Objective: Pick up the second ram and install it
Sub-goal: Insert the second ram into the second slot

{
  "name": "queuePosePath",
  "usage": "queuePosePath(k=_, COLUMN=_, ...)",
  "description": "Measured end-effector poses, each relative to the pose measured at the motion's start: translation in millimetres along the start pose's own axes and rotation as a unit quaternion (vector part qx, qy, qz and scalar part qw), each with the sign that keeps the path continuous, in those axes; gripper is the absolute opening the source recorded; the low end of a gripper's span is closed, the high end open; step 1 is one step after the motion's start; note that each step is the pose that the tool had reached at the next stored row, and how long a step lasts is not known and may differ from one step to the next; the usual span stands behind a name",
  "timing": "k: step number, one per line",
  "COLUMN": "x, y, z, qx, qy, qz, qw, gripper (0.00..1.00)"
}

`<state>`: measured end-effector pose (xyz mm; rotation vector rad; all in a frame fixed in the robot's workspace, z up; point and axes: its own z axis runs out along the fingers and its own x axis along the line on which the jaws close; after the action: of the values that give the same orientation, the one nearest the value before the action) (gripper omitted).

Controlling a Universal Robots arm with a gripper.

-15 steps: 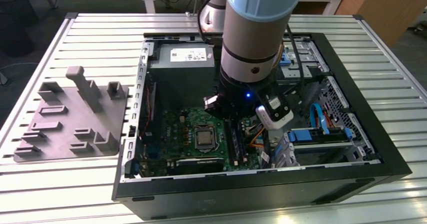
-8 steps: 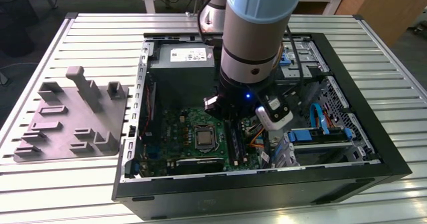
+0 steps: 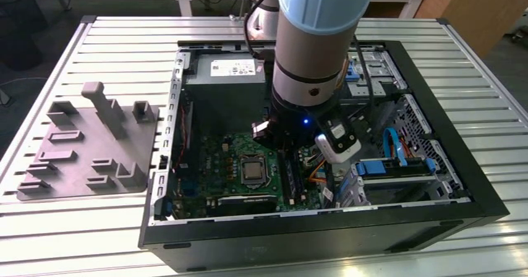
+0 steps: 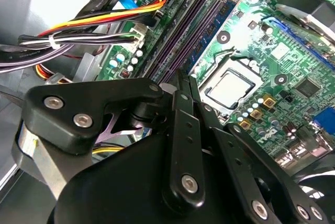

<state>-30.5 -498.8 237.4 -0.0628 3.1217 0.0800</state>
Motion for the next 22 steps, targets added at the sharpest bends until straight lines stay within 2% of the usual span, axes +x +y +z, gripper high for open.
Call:
queuePosePath(k=11, x=0.1, y=1.6, z=3.1, qx=0.0000, qy=0.0000, qz=0.000, qw=1.0000, gripper=0.11)
queuePosePath(k=14, x=0.1, y=1.7, z=3.2, qx=-0.0023, qy=-0.0002, qz=0.000, qw=1.0000, gripper=0.11)
queuePosePath(k=22, x=1.2, y=1.8, z=5.4, qx=-0.0023, qy=-0.0001, qz=0.000, qw=1.0000, gripper=0.11)
